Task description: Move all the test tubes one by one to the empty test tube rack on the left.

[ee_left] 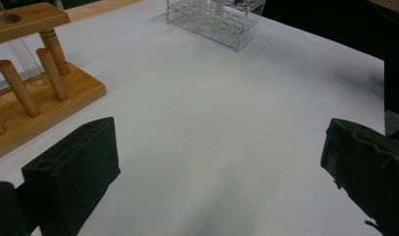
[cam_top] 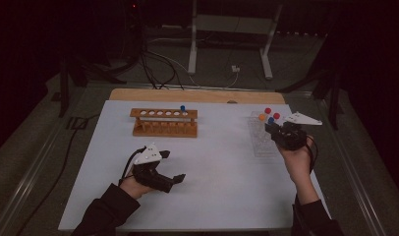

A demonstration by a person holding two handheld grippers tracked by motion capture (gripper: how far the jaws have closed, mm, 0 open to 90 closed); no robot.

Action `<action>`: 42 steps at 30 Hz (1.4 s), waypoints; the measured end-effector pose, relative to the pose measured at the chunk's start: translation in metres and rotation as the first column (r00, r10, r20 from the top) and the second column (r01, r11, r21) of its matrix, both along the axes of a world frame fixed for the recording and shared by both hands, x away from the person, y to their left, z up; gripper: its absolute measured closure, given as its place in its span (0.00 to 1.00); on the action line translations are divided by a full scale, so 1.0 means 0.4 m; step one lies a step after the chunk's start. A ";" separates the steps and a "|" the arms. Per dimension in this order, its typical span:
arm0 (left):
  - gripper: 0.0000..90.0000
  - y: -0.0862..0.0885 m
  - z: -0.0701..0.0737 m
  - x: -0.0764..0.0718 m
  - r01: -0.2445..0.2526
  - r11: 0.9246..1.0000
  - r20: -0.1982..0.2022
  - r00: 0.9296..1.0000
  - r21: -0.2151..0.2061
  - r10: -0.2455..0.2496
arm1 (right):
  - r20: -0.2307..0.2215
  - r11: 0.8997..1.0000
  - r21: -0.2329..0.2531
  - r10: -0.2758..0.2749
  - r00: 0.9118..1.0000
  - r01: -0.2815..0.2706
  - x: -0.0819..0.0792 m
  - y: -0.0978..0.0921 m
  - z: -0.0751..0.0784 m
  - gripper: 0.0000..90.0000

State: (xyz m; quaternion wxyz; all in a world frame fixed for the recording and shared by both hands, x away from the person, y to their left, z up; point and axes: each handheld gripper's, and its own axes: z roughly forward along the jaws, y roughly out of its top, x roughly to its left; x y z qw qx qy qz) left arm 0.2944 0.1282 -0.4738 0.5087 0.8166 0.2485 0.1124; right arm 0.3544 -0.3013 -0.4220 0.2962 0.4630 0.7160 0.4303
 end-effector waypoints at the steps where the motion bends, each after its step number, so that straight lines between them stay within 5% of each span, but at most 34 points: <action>1: 0.02 -0.001 0.001 0.001 0.003 1.000 -0.002 1.000 -0.001 -0.003 | 0.004 1.000 0.002 0.012 1.000 -0.012 -0.005 0.004 0.007 0.85; 11: 0.02 -0.015 0.007 0.007 0.028 1.000 -0.017 0.999 0.015 -0.027 | -0.014 0.989 -0.011 0.148 0.989 -0.148 -0.038 0.088 0.015 0.85; 24: 0.04 -0.054 0.041 0.029 0.073 0.997 -0.028 0.997 0.003 -0.073 | -0.075 0.963 -0.030 0.263 0.962 -0.266 -0.071 0.181 -0.040 0.85; 42: 0.14 -0.149 0.135 0.073 0.111 0.993 0.043 0.993 -0.030 -0.110 | -0.103 0.922 -0.035 0.381 0.919 -0.386 -0.118 0.270 -0.070 0.85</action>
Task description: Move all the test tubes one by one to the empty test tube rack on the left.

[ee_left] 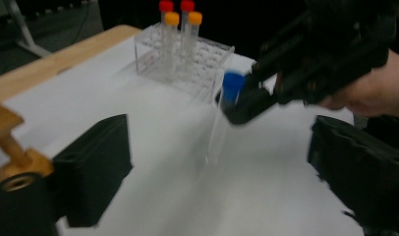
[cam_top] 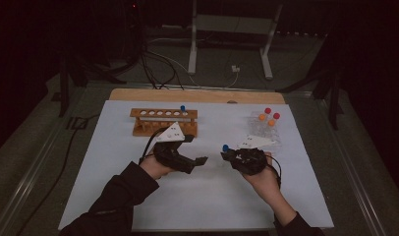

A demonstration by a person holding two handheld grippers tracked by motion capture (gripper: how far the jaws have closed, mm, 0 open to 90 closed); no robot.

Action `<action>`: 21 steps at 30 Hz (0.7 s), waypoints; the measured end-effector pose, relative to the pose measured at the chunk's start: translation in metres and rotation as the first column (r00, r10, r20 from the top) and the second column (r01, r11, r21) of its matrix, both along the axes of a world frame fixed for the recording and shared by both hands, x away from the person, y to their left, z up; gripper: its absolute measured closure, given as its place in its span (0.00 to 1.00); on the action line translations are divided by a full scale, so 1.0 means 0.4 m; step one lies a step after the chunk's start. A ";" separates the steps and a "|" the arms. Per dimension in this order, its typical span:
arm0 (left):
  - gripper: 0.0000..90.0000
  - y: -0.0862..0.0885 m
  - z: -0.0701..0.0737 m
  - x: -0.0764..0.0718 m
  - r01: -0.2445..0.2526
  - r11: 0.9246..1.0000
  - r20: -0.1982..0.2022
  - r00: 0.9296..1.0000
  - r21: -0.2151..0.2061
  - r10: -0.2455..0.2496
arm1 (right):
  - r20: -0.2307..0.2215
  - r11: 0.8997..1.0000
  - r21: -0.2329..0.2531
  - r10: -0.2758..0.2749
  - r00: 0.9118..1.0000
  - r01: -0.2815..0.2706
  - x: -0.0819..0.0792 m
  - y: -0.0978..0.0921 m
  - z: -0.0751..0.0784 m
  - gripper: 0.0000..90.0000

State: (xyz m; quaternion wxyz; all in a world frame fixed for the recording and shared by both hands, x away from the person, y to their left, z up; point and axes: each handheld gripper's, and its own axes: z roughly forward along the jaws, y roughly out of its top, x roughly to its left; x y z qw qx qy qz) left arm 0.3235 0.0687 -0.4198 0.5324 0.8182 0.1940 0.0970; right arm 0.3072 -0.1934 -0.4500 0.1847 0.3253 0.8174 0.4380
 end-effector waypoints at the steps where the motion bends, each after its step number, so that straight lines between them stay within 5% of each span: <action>1: 0.16 -0.008 0.002 0.003 0.005 1.000 0.000 1.000 -0.009 -0.005 | -0.002 1.000 -0.001 0.004 1.000 -0.004 0.000 0.002 -0.001 0.85; 9: 0.33 -0.072 0.000 0.022 0.016 1.000 0.016 1.000 -0.020 -0.016 | -0.003 1.000 0.000 0.017 1.000 -0.017 -0.005 0.008 -0.002 0.85; 21: 0.64 -0.138 -0.031 0.039 0.061 0.997 0.017 0.998 0.043 -0.062 | -0.006 1.000 0.003 0.029 1.000 -0.029 -0.007 0.011 -0.001 0.85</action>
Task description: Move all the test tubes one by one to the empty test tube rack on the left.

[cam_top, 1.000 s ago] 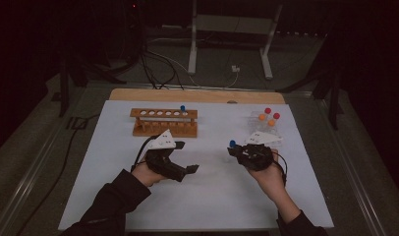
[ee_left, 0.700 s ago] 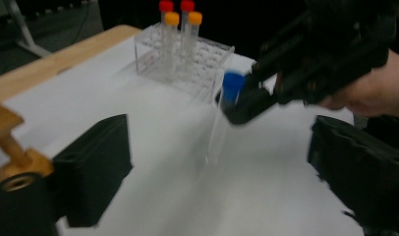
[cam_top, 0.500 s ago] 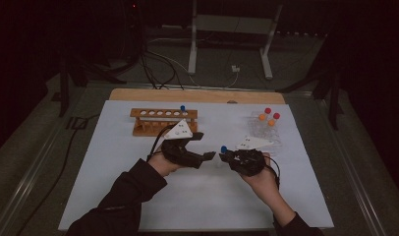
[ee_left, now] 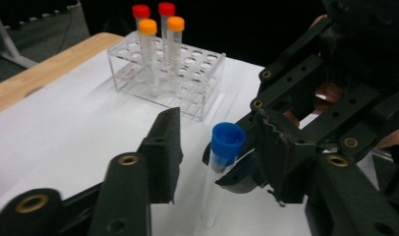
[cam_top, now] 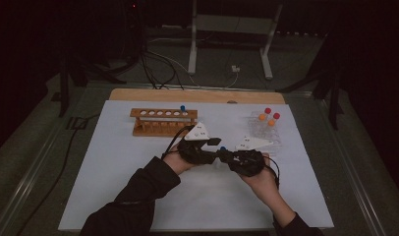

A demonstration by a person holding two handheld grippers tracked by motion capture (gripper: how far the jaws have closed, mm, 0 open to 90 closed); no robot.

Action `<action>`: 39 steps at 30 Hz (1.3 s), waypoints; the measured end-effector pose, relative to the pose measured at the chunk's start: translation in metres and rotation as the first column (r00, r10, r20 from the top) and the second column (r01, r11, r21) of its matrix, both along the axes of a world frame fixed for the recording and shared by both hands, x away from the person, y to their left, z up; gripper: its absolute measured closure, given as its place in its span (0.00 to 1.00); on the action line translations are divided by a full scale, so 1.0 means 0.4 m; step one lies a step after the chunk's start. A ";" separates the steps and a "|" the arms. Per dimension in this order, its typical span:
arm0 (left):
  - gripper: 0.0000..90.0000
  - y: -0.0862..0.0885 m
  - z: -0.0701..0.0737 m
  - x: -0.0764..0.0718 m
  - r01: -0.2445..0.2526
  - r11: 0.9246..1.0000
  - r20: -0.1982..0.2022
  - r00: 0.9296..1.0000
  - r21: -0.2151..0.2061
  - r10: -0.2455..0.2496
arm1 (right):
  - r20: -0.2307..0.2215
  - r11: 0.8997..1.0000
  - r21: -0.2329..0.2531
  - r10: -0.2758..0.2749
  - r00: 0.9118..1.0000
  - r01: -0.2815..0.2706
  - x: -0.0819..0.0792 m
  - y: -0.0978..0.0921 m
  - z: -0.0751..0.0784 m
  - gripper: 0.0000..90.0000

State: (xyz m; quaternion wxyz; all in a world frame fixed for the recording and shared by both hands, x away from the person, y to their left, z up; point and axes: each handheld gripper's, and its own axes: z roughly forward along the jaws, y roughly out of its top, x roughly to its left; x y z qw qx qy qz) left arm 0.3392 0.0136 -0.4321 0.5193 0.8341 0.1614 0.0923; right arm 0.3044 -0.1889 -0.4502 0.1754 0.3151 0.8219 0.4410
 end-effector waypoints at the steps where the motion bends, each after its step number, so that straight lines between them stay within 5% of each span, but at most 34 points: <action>1: 0.67 -0.003 -0.002 0.000 0.002 1.000 0.002 1.000 0.003 -0.002 | 0.002 1.000 -0.001 0.000 1.000 0.000 0.000 0.000 0.000 0.85; 6: 0.84 -0.004 -0.007 0.005 0.022 1.000 -0.009 1.000 0.010 -0.022 | -0.002 1.000 -0.002 -0.005 1.000 0.005 0.001 -0.001 -0.001 0.85; 13: 0.86 0.004 0.000 0.001 -0.004 1.000 0.035 0.999 0.025 0.003 | -0.009 1.000 0.007 -0.001 1.000 0.001 0.003 -0.001 0.001 0.82; 22: 0.86 0.087 0.049 0.022 -0.107 0.994 0.079 0.991 -0.014 0.108 | -0.002 1.000 0.014 -0.012 1.000 0.012 0.002 0.000 0.002 0.47; 31: 0.86 0.199 0.110 0.066 -0.255 0.967 0.138 0.957 -0.015 0.255 | -0.005 0.997 0.059 -0.047 0.999 0.047 0.000 0.007 0.008 0.07; 39: 0.86 0.257 0.161 0.122 -0.370 0.928 0.182 0.910 -0.044 0.372 | -0.017 0.994 0.089 -0.062 0.998 0.063 0.003 -0.004 0.014 0.00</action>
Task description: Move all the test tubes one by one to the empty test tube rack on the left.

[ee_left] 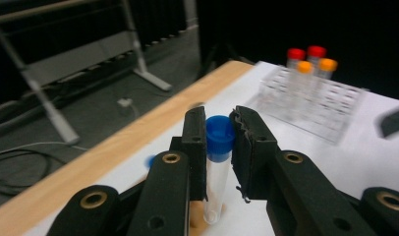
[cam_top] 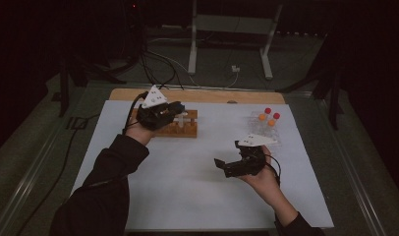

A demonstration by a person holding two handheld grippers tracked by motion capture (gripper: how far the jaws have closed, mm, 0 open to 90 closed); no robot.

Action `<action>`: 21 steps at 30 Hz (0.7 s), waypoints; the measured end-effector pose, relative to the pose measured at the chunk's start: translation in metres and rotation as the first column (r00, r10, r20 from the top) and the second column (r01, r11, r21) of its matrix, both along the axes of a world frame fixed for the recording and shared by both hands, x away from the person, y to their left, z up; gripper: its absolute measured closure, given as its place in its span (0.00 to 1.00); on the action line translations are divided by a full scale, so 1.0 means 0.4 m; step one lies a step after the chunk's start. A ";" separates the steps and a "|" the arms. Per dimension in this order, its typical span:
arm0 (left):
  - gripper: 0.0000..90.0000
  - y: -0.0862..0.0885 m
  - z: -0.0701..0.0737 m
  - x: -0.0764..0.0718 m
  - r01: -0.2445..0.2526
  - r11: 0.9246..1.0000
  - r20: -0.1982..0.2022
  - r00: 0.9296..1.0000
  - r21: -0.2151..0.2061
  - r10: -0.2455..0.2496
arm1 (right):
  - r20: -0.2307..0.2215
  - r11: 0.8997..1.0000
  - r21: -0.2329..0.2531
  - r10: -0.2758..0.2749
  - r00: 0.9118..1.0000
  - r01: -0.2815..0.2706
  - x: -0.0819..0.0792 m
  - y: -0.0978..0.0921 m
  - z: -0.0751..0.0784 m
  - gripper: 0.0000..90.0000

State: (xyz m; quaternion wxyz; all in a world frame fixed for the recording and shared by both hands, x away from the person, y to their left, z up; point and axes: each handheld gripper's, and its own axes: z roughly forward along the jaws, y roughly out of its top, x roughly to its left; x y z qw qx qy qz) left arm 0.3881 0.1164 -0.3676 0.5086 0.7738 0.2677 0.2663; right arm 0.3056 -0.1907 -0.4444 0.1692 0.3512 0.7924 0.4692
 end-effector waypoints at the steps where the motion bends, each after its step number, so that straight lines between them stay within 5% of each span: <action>1: 0.86 0.005 0.004 0.009 -0.010 1.000 0.005 1.000 -0.007 0.010 | 0.005 1.000 0.004 0.006 1.000 -0.006 -0.001 -0.002 0.001 0.00; 10: 0.86 0.015 0.002 0.078 -0.092 0.996 0.044 0.995 -0.017 0.093 | 0.005 1.000 0.011 0.019 1.000 -0.019 -0.001 -0.015 0.007 0.00; 14: 0.86 0.012 -0.024 0.109 -0.126 0.992 0.052 0.991 -0.009 0.126 | 0.008 1.000 0.018 0.023 1.000 -0.023 -0.001 -0.019 0.008 0.00; 16: 0.86 0.009 -0.043 0.123 -0.136 0.990 0.029 0.990 -0.036 0.137 | 0.005 1.000 0.020 0.019 1.000 -0.019 0.000 -0.022 0.007 0.00; 21: 0.86 -0.002 -0.087 0.147 -0.160 0.987 0.011 0.987 -0.012 0.160 | 0.004 0.999 0.034 0.017 1.000 -0.017 0.002 -0.029 0.009 0.00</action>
